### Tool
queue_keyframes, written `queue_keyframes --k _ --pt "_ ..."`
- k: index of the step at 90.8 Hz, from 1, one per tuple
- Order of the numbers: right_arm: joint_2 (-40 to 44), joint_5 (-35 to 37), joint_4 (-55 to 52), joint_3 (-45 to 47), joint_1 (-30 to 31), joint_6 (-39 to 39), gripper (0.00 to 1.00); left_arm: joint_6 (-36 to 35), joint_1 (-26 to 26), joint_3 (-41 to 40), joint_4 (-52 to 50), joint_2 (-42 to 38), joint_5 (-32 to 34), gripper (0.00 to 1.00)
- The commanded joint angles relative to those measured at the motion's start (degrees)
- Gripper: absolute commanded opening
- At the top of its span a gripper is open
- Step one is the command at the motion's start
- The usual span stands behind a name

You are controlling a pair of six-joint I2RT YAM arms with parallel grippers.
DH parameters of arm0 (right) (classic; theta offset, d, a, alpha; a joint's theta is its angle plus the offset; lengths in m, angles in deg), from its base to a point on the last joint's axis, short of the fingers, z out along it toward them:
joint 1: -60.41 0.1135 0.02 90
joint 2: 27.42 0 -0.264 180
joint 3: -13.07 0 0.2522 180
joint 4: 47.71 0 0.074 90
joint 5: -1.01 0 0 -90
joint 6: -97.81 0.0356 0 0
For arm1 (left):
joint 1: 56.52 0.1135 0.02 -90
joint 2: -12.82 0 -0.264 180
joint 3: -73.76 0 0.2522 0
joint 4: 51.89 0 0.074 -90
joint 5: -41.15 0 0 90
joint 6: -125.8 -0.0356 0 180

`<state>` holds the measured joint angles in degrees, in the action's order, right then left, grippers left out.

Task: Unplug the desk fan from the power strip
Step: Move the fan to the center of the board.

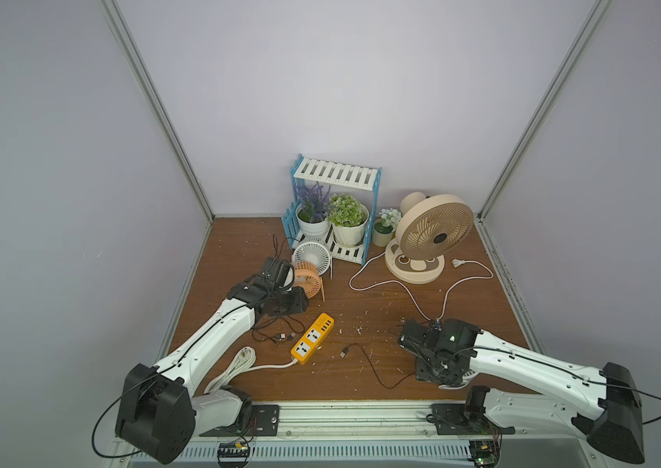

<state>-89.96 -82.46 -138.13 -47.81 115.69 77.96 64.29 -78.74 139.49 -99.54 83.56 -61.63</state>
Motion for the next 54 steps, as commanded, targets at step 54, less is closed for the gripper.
queue_keyframes --k 54 --pt "-0.1 5.0 8.5 -16.2 -26.3 -33.4 0.56 0.3 -0.3 0.8 -0.7 -6.6 10.9 0.57"
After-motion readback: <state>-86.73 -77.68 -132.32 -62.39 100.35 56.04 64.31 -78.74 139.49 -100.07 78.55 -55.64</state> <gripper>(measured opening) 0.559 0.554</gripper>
